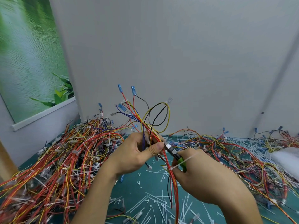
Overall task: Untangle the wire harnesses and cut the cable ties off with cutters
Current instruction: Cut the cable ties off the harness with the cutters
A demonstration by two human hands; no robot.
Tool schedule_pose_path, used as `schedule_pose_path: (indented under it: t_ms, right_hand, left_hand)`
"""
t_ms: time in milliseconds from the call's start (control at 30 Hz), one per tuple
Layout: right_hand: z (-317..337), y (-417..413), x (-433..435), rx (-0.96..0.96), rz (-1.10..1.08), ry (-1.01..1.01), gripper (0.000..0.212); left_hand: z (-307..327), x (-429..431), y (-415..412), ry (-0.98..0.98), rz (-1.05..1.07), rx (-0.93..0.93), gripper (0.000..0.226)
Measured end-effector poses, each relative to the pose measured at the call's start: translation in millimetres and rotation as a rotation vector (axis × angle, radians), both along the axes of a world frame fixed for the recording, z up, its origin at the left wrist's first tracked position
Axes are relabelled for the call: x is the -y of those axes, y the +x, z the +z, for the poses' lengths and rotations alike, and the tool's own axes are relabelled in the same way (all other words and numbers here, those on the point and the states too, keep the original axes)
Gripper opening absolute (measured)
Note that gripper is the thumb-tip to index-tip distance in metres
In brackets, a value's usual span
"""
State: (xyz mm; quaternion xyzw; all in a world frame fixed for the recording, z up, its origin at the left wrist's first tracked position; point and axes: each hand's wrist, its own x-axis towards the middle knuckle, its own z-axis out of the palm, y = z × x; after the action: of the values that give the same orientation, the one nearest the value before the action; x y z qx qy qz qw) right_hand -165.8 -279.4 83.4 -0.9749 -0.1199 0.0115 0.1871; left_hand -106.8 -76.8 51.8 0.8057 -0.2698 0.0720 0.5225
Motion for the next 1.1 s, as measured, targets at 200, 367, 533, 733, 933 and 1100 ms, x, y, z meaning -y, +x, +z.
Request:
schedule_pose_path:
  t_ms: [200,367,533,733,933,1100]
  right_hand:
    - [0.6,0.5,3.8,-0.004,0.026,-0.005,0.014]
    - [0.6,1.6,5.1,-0.003,0.039,0.004,0.013]
    - [1.8,2.9,5.9,-0.018,0.052,0.026,0.017]
    - [5.6,3.4,9.6,-0.024,0.086,0.073,0.018]
    - [5.5,4.4,10.7,0.085,0.083,0.162,0.03]
    - [3.4,8.2,10.3,0.191,0.081,0.3,0.041]
  left_hand:
    - [5.5,2.6,-3.3,0.017,-0.079,0.012,0.017]
    - [3.9,2.2,-1.7,0.044,-0.054,0.002,0.017]
    - [1.0,2.1,-1.0,-0.002,-0.004,0.019,0.027]
    - [0.0,3.6,-1.4,-0.107,-0.013,0.048,0.035]
    - [1.5,2.1,-1.7,-0.205,0.04,0.077,0.031]
    - [4.8,-4.0,-2.2,-0.277,0.051,0.057,0.046]
